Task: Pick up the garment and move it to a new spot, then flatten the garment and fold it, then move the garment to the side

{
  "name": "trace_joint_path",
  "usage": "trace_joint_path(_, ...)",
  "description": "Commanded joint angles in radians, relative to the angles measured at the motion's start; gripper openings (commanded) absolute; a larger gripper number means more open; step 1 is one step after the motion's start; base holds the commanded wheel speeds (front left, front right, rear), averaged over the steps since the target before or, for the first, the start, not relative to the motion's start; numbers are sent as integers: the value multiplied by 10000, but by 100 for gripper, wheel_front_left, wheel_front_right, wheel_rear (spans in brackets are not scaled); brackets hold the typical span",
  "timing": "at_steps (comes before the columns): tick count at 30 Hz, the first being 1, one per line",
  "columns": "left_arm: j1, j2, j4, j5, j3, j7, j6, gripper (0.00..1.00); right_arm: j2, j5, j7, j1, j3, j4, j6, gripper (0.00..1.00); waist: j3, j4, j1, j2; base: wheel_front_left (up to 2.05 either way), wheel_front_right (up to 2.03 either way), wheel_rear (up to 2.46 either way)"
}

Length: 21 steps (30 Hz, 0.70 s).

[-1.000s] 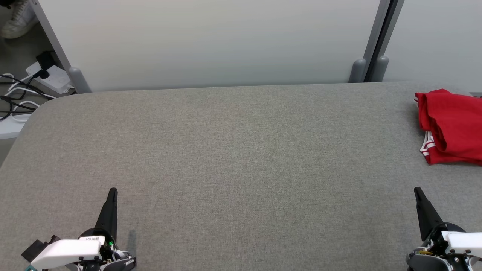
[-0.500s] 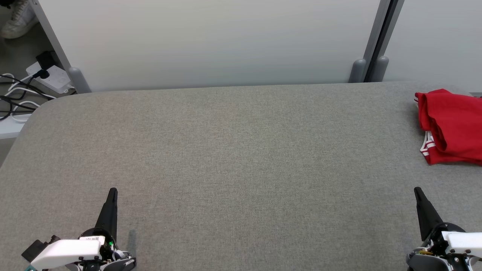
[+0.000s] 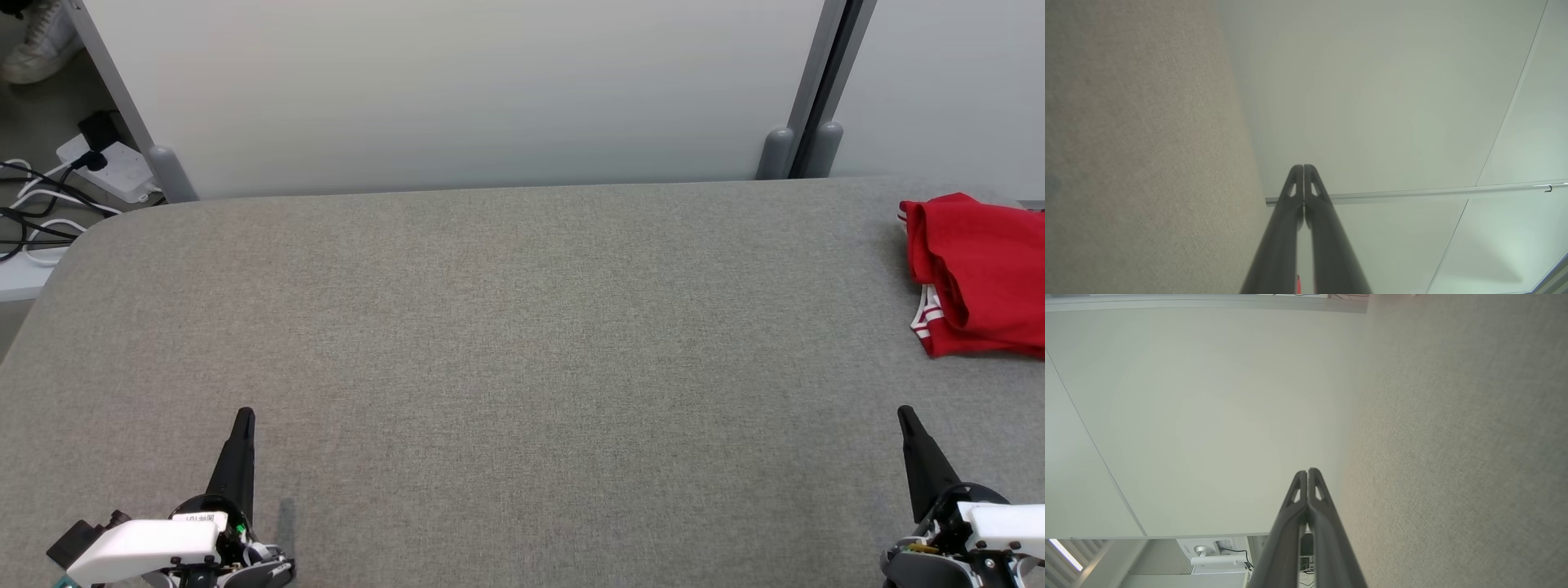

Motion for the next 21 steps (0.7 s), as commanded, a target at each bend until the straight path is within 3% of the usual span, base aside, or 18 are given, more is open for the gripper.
trace_joint_path(1,-568,106,-235,-49,330,66,-83,0,-109,108,82,-452,147,-263,4,0,0,0,0,0,0,0,0)
trace_joint_path(21,-568,106,-236,-49,330,66,-83,0,-108,106,84,-452,145,-263,4,0,0,0,-1,0,0,0,0)
